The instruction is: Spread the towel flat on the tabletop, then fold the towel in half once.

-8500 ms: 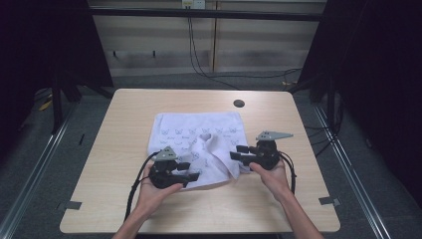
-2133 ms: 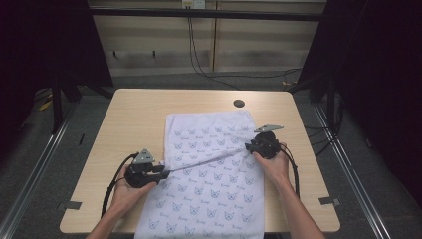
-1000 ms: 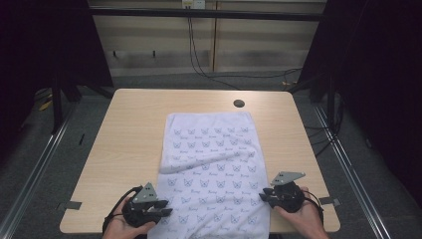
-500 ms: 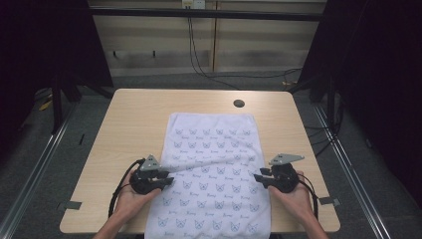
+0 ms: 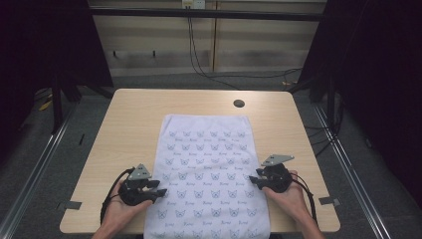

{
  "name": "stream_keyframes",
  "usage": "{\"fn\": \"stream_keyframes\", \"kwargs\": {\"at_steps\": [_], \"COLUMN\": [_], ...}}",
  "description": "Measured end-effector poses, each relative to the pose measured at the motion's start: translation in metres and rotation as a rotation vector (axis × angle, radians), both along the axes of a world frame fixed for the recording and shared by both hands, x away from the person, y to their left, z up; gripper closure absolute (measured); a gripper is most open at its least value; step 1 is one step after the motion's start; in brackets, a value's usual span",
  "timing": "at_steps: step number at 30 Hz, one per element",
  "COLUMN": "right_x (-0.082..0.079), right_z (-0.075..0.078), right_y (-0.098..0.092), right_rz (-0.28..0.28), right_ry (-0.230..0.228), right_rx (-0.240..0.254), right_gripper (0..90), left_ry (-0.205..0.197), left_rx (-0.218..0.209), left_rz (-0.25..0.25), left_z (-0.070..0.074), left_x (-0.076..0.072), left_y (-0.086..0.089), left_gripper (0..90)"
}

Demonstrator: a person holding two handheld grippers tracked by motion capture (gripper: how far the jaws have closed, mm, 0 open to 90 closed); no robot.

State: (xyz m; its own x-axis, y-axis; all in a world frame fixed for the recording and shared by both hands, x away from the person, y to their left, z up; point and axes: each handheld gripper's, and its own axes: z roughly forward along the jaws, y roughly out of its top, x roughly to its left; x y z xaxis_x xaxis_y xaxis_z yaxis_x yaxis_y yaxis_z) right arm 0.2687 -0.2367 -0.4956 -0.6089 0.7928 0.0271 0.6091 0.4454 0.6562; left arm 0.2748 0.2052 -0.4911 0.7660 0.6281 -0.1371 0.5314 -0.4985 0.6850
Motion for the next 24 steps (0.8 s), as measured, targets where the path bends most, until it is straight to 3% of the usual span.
{"fn": "stream_keyframes", "kwargs": {"at_steps": [2, 5, 7, 8, 11, 17, 20, 24], "right_x": [-0.007, -0.009, -0.008, -0.003, 0.003, 0.028, 0.045, 0.07], "right_z": [0.0, 0.002, 0.008, 0.017, 0.022, 0.018, 0.016, 0.017], "right_y": [-0.005, -0.007, -0.011, -0.014, -0.014, -0.005, 0.001, 0.009], "right_rz": [0.013, 0.015, -0.017, -0.043, -0.056, -0.054, -0.047, -0.072], "right_ry": [0.01, -0.003, -0.031, -0.071, -0.087, -0.065, -0.051, -0.057], "right_rx": [0.016, 0.022, 0.099, 0.152, 0.15, 0.141, 0.124, 0.14], "right_gripper": [54.0, 52.2, 52.2, 52.2, 52.2, 52.0, 51.6, 51.3], "left_ry": [-0.022, -0.034, -0.058, -0.066, -0.075, -0.042, -0.035, -0.035], "left_rx": [-0.045, -0.061, -0.076, -0.08, -0.043, -0.095, -0.081, -0.103], "left_rz": [0.016, 0.037, 0.035, 0.035, 0.038, 0.089, 0.099, 0.123], "left_z": [0.004, 0.008, 0.011, 0.012, 0.014, 0.012, 0.005, 0.004], "left_x": [0.0, 0.003, 0.008, 0.013, 0.032, 0.069, 0.086, 0.098], "left_y": [0.007, 0.008, 0.008, 0.007, 0.0, -0.009, -0.016, -0.024], "left_gripper": [51.1, 49.8, 50.0, 50.0, 50.7, 51.0, 51.5, 51.2]}}
